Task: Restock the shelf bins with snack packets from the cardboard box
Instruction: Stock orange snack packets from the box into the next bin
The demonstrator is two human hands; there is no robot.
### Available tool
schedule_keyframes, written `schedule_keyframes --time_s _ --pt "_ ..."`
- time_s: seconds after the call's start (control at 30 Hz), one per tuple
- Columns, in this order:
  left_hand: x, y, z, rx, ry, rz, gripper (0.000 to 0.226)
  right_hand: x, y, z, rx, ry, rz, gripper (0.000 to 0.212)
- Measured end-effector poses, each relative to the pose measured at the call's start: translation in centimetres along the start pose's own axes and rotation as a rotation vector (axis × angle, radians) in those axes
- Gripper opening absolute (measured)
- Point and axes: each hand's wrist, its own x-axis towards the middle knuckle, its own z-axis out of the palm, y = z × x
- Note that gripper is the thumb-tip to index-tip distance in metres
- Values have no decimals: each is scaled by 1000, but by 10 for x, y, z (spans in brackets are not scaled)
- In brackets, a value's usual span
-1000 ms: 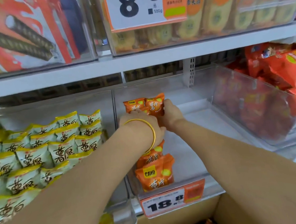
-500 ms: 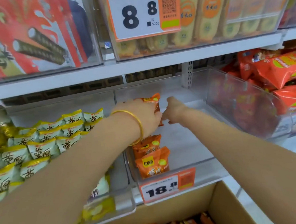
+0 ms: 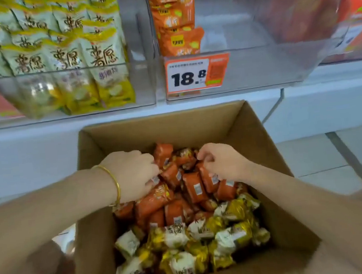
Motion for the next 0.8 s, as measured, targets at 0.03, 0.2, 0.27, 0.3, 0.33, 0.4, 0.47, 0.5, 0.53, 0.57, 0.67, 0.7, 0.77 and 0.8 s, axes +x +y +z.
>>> schedule_keyframes --time_s 0.03,0.2,0.27,0.3,0.33,0.4,0.47,0.5,0.53,0.57,0.67,0.7,0.77,0.8 --pt "1 -2 6 -12 -12 -12 33 14 15 19 -83 -13 29 28" --pt "0 -3 12 16 -65 2 38 54 56 85 -465 -33 107 57" --pt "2 0 15 -23 -49 41 39 68 62 102 -574 -96 99 69" --pt "3 1 18 -30 -54 54 40 76 63 110 -624 -134 103 71" --pt "3 1 18 -25 -71 62 41 82 64 116 -672 -162 111 72" --pt "6 0 19 -8 -77 66 41 90 61 122 -740 -169 127 68" --pt "10 -1 20 6 -49 67 40 92 56 123 -791 -128 121 59" --pt "12 -1 21 16 -41 65 39 92 55 123 -791 -110 119 55" --pt "14 0 21 20 -41 66 38 93 55 124 -773 -103 120 54" --pt "15 1 21 26 -40 72 38 93 56 125 -749 -119 126 54" --pt "18 4 21 -2 -14 91 36 90 56 122 -678 -175 112 61" --pt "18 5 22 -21 5 97 36 87 55 121 -666 -180 102 62" --pt "18 7 25 -63 41 98 37 78 53 115 -626 -155 88 61" --pt "18 9 27 -94 59 92 39 72 50 109 -570 -131 92 59"
